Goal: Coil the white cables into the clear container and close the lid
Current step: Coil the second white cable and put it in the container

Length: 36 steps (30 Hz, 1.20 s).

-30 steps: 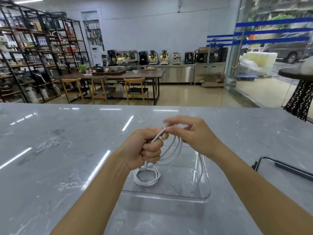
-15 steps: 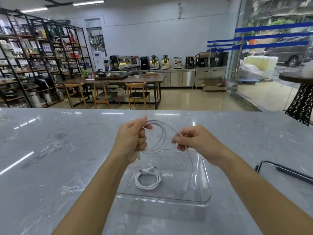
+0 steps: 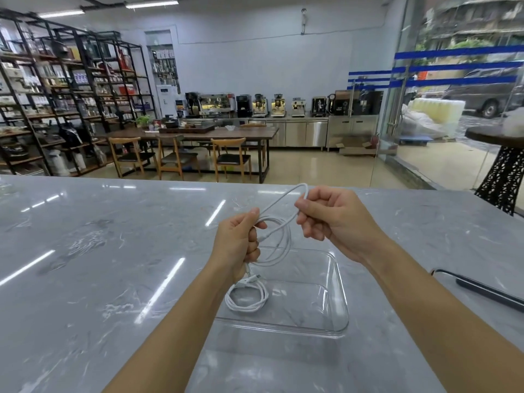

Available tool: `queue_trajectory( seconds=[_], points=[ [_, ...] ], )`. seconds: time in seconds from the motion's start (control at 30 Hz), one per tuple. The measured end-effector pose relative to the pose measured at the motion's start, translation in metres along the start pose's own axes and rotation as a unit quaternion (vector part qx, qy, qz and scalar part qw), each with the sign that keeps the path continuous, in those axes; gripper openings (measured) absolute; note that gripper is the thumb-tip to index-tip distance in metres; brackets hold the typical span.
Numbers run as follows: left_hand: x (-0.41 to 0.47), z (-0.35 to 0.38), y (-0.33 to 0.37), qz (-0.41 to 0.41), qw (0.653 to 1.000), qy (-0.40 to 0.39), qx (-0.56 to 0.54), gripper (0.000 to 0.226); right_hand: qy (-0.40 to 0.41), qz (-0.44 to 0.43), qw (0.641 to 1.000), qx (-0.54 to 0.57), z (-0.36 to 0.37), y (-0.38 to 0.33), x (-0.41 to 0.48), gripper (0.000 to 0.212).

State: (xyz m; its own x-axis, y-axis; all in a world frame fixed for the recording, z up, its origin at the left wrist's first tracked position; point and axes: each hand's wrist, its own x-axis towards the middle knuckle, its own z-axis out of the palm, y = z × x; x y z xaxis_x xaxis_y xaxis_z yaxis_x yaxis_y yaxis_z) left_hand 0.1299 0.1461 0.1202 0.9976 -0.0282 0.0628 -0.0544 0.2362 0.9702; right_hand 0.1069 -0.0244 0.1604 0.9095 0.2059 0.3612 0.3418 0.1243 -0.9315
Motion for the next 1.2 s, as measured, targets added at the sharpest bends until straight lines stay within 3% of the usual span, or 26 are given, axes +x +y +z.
queue_trajectory(
  seconds=[0.27, 0.43, 0.57, 0.63, 0.73, 0.8, 0.93, 1.0, 1.1, 1.2],
  points=[
    [-0.002, 0.000, -0.004, 0.007, 0.999, 0.030, 0.031, 0.032, 0.075, -0.046, 0.975, -0.202, -0.002, 0.012, -0.002, 0.021],
    [-0.005, 0.006, -0.007, -0.001, 0.999, 0.018, 0.033, 0.031, 0.076, -0.047, 0.975, -0.205, 0.003, 0.023, -0.002, 0.019],
    [-0.006, 0.009, -0.005, -0.033, 0.999, -0.016, -0.028, 0.030, 0.083, -0.042, 0.955, -0.281, 0.008, 0.037, -0.004, 0.014],
    [-0.007, 0.010, -0.004, -0.059, 0.995, -0.046, -0.060, 0.031, 0.079, 0.005, 0.973, -0.216, 0.009, 0.046, -0.004, 0.023],
    [-0.010, 0.014, -0.004, -0.093, 0.987, -0.084, -0.096, 0.032, 0.005, 0.054, 0.998, -0.041, 0.010, 0.053, -0.004, 0.037],
    [-0.011, 0.015, -0.004, -0.101, 0.985, -0.090, -0.109, 0.033, -0.020, 0.050, 0.998, -0.011, 0.011, 0.057, -0.004, 0.037],
    [-0.011, 0.012, 0.000, -0.100, 0.985, -0.077, -0.121, 0.033, -0.006, 0.016, 0.996, -0.084, 0.016, 0.060, -0.010, 0.027],
    [-0.009, 0.009, 0.005, -0.096, 0.986, -0.071, -0.118, 0.031, -0.006, -0.018, 0.989, -0.150, 0.018, 0.060, -0.011, 0.041],
    [-0.005, 0.000, 0.014, -0.092, 0.986, -0.053, -0.128, 0.032, -0.015, -0.015, 0.990, -0.138, 0.013, 0.057, -0.014, 0.052],
    [-0.002, -0.016, 0.022, -0.088, 0.984, -0.034, -0.153, 0.031, -0.017, 0.015, 0.988, -0.151, -0.003, 0.055, -0.020, 0.025]
  ],
)
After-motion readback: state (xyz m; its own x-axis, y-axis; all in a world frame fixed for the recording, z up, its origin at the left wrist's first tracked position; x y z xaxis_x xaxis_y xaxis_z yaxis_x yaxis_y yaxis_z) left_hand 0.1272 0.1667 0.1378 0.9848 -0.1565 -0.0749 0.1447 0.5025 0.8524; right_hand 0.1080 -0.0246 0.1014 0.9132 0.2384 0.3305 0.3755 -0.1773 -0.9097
